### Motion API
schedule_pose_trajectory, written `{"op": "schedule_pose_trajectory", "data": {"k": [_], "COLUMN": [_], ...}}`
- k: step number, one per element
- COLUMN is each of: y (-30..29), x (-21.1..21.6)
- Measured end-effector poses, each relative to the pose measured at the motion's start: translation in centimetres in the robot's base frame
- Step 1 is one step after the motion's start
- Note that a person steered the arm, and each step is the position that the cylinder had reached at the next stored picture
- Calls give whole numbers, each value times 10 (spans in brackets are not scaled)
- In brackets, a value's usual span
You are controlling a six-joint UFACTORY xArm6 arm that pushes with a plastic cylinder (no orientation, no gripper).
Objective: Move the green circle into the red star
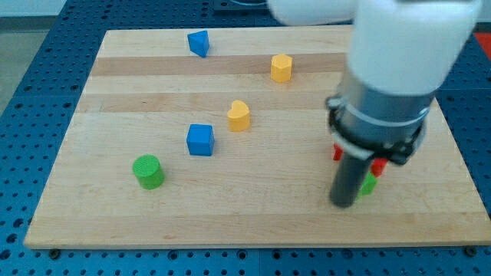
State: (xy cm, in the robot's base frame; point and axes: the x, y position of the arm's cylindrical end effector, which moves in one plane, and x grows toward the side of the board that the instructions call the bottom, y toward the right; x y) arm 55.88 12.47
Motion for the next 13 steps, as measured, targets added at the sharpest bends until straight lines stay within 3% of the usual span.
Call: {"op": "schedule_pose_trajectory", "data": {"k": [3,7,10,11,12,13], "y": [-1,-206,-298,-327,-326,-326], "x": [-11,5,15,4,-44,-44]}}
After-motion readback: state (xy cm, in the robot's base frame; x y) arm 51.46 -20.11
